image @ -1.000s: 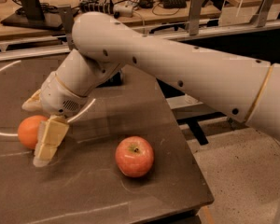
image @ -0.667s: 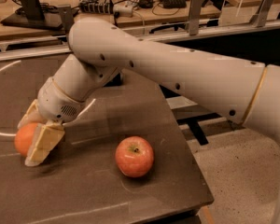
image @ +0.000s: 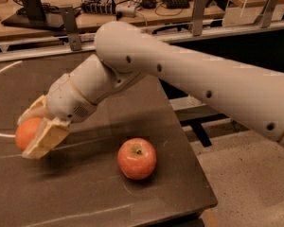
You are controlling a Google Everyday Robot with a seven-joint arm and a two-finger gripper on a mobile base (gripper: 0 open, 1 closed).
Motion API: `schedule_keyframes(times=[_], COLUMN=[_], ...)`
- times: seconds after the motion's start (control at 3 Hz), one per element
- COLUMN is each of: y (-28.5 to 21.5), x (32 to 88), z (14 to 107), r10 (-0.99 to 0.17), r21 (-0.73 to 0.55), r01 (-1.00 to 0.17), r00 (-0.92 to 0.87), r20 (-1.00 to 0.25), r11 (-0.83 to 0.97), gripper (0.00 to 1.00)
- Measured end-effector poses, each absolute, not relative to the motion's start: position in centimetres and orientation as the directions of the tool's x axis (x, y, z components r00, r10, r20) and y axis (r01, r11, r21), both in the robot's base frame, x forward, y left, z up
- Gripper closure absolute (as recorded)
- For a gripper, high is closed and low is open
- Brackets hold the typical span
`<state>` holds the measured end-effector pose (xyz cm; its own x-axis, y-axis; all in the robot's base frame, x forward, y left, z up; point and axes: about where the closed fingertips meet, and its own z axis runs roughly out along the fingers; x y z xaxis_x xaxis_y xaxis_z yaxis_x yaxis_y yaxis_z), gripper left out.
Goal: Pick orange
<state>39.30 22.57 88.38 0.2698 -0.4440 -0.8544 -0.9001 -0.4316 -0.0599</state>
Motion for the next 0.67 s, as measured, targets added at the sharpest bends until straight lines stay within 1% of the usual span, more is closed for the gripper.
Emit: schedule_keyframes(times=[0.33, 0.67], y=[18.71, 18.71], x=[41.6, 41.6], z=[91.75, 91.75], r10=[-0.399, -0.399], r21=[-0.112, -0.112], r01=[-0.945, -0.945], r00=[0.235, 0.235], r20=[-0.886, -0.886], r11=[-0.308, -0.308], gripper=[1.0, 1.0])
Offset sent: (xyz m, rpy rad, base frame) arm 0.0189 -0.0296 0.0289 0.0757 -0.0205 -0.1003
